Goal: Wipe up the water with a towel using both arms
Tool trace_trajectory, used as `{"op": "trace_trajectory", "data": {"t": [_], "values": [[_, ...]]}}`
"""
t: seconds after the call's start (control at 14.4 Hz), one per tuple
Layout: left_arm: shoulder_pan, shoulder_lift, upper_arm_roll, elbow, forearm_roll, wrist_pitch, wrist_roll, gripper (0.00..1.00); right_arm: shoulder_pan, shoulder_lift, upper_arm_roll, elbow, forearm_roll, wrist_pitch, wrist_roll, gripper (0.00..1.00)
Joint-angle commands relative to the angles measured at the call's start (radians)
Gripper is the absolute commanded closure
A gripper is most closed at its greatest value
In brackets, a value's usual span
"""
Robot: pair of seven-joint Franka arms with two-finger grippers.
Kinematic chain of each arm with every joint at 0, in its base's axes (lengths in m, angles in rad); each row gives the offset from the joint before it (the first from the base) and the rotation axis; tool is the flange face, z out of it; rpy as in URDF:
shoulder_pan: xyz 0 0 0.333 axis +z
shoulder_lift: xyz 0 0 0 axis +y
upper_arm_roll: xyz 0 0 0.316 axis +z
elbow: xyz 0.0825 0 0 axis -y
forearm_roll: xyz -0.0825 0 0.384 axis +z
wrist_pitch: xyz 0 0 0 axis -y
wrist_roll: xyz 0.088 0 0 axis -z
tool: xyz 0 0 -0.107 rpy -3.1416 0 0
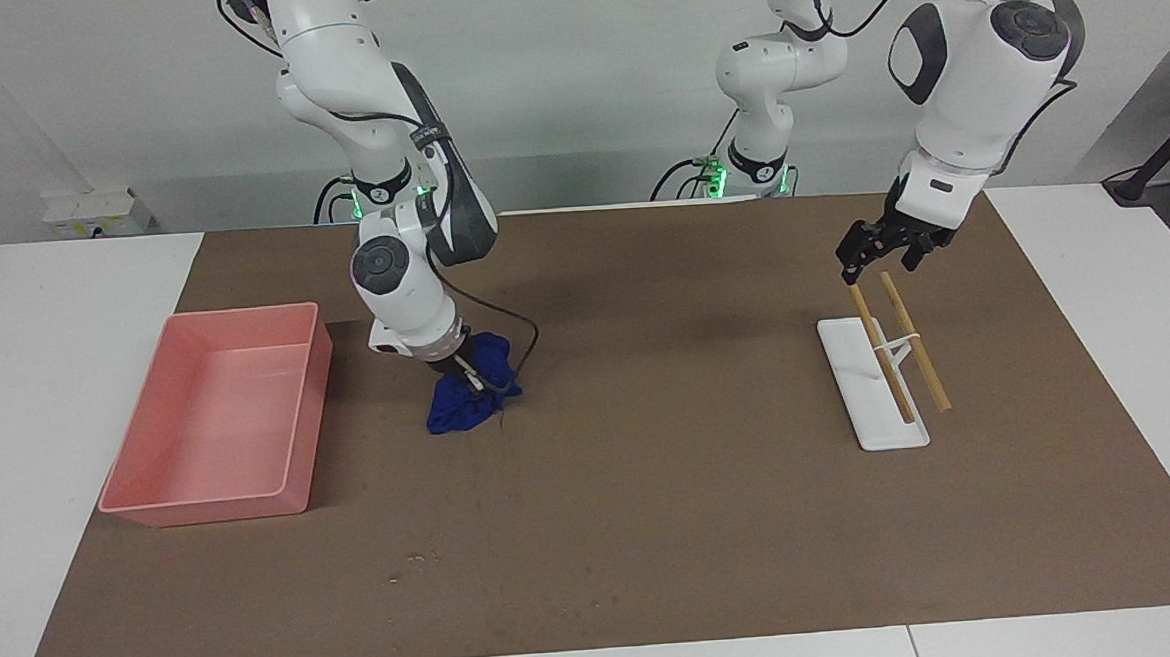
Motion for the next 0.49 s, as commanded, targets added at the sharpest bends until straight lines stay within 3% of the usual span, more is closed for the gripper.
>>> {"op": "trace_trajectory", "data": {"t": [0.0,0.21,0.42], "values": [[-0.013,0.020,0.009,-0.008,0.018,0.022,0.004,0.00,-0.038,-0.090,0.002,-0.040,0.003,-0.075,-0.080,1.00],[-0.033,0.086,0.009,0.058,0.029,0.008,0.003,0.00,-0.051,-0.132,0.002,-0.029,0.001,-0.083,-0.122,1.00],[-0.038,0.072,0.006,0.036,0.087,-0.089,-0.002,0.00,-0.072,-0.133,0.002,0.064,0.001,-0.063,-0.125,1.00]]}}
